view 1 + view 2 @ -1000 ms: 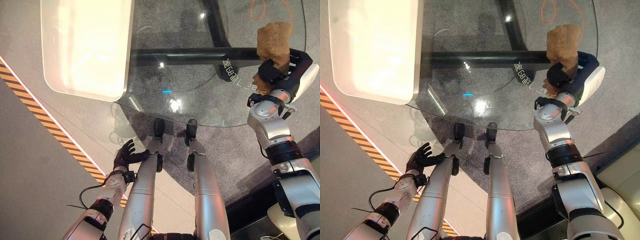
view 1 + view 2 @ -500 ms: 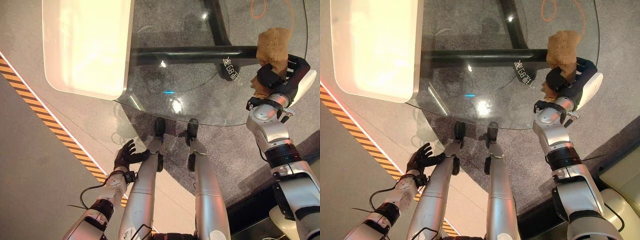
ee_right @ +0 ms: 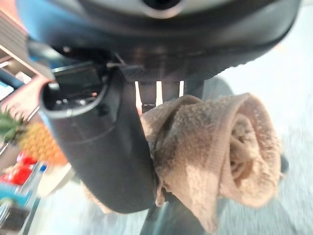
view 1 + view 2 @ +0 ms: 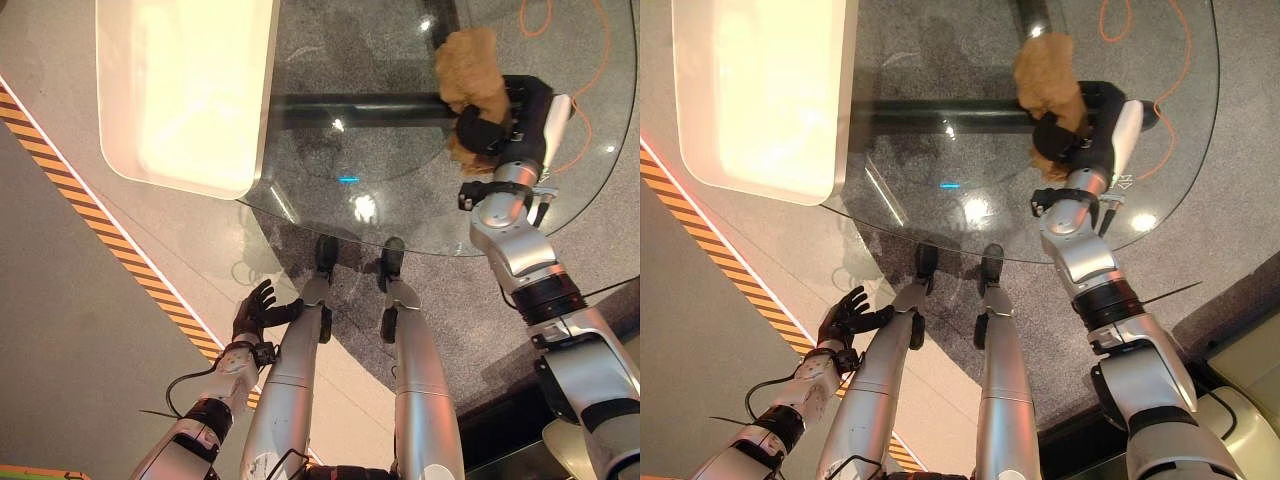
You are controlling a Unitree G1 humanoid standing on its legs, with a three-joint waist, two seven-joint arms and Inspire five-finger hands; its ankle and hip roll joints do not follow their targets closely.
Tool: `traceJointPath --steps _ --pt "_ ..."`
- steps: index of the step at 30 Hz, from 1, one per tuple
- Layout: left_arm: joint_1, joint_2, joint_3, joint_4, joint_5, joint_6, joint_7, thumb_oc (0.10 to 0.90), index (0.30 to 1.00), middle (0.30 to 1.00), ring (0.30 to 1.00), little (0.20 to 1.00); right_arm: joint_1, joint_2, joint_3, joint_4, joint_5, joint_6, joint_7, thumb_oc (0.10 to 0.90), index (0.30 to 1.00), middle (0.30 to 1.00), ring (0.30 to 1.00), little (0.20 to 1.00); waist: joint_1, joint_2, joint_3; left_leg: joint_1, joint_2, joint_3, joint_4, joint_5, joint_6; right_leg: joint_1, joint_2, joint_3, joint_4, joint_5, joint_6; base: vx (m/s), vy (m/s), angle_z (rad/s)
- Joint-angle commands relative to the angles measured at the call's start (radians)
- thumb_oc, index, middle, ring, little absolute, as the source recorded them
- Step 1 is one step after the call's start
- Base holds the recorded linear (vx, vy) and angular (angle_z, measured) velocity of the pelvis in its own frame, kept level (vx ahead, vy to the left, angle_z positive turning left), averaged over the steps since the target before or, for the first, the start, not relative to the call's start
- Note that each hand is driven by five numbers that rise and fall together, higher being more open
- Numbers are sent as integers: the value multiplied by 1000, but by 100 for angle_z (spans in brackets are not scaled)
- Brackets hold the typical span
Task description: Wipe the table with a cloth and put it in the basket.
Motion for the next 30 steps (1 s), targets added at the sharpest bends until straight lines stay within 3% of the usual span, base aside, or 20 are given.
traceJointPath --steps 1,12,23,30 --pt "120 -69 -9 36 23 6 -11 800 900 900 900 900 -17 -21 9 -195 -78 -60 53 100 300 300 300 200 -7 57 -23 17 -36 -24 40 -87 18 13 19 -73 -65 41 -6 0 0 0" --pt "128 -99 -9 31 43 -15 -3 800 900 900 900 900 57 115 87 -342 -137 -79 186 100 300 300 300 200 -8 58 -23 13 -39 -19 29 -76 18 4 18 -69 -67 42 -8 1 6 1" --pt "116 -104 -23 9 38 -10 15 800 900 900 900 900 65 155 202 -406 -156 -88 317 100 300 300 300 200 -1 63 -23 13 -43 -18 24 -67 18 2 15 -71 -67 47 -4 0 2 1" --pt "109 -95 -23 -5 16 -19 19 800 900 900 900 900 65 160 223 -387 -141 -97 295 100 300 300 300 200 4 66 -23 22 -43 -18 23 -64 17 8 13 -73 -62 46 -2 -12 8 7"
